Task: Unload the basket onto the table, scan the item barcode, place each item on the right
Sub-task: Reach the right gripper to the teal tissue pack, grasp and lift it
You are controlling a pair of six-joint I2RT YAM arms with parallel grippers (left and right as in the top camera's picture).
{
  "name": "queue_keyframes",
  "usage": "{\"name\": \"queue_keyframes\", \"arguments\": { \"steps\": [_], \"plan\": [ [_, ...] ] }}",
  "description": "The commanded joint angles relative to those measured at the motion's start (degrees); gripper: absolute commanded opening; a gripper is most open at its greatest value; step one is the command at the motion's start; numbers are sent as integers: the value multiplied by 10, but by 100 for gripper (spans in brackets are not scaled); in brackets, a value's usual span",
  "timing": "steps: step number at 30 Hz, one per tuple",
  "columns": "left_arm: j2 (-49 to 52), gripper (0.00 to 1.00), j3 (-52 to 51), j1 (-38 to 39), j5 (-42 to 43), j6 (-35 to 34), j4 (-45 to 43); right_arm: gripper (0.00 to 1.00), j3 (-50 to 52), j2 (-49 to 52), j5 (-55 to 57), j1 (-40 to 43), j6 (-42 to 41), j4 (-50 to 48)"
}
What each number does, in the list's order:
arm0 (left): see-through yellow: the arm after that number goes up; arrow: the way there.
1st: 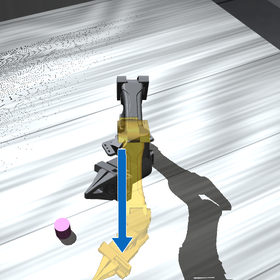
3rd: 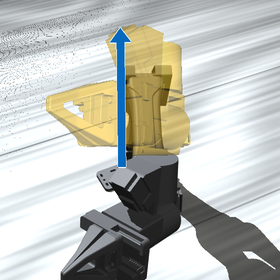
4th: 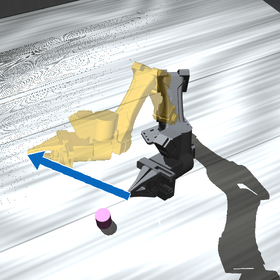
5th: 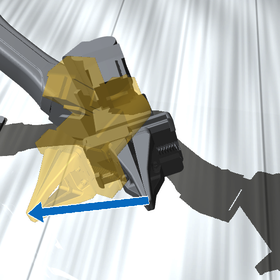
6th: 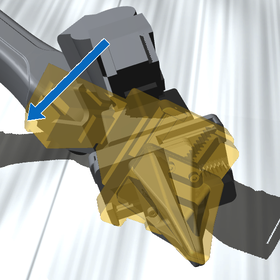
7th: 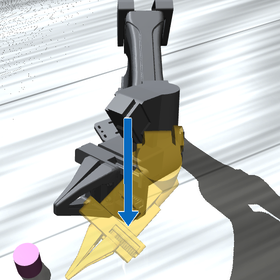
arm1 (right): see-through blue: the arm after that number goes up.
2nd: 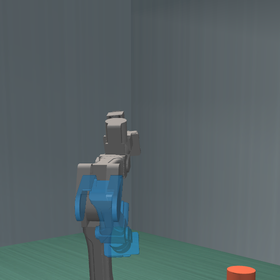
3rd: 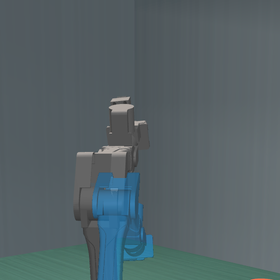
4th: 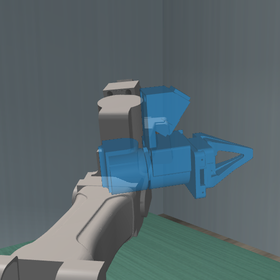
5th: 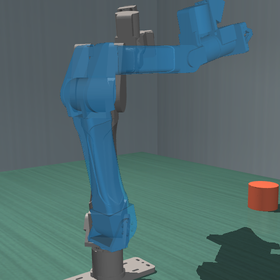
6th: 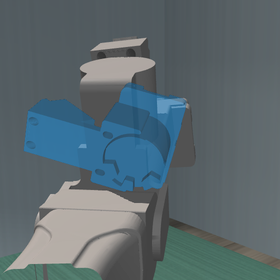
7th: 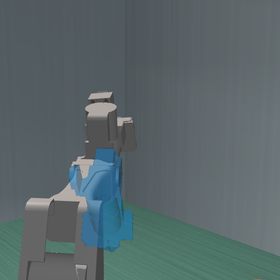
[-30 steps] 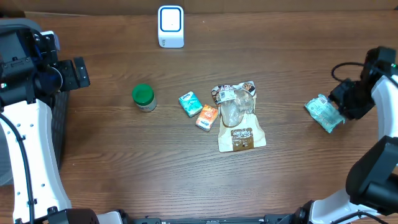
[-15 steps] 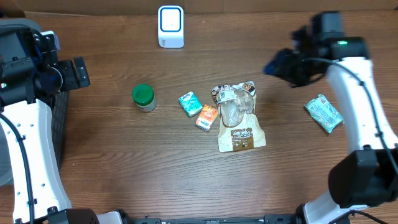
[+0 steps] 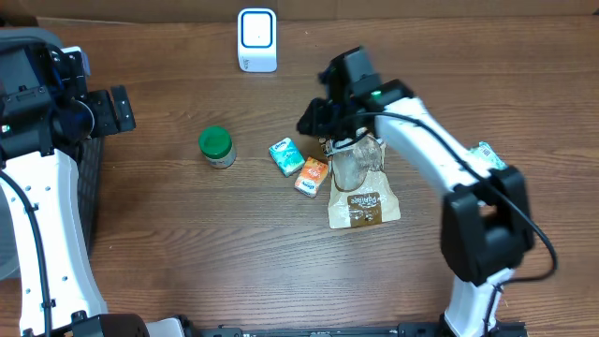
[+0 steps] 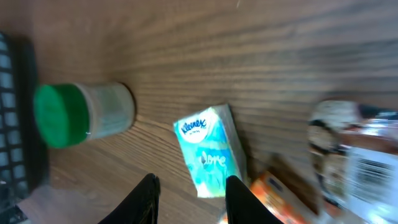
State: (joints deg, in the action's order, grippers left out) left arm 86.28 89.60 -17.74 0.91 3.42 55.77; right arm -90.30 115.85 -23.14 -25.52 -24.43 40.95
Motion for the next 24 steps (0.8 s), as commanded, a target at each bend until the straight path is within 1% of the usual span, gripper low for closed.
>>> {"name": "queue_keyframes", "arguments": {
  "steps": [1,11,20,24],
  "plan": [
    [2,99,4,-1,6,9,-1,32,6,35,-1,-12,-18,-11],
    [2,100,4,-1,6,9,-1,32,6,75,-2,-23,-28,-8],
    [2,99,4,-1,6,9,-1,32,8,82,7,-40,-28,6],
    [2,99,4,-1,6,9,-1,32,13,86,19,-41,-45,7]
  ]
}}
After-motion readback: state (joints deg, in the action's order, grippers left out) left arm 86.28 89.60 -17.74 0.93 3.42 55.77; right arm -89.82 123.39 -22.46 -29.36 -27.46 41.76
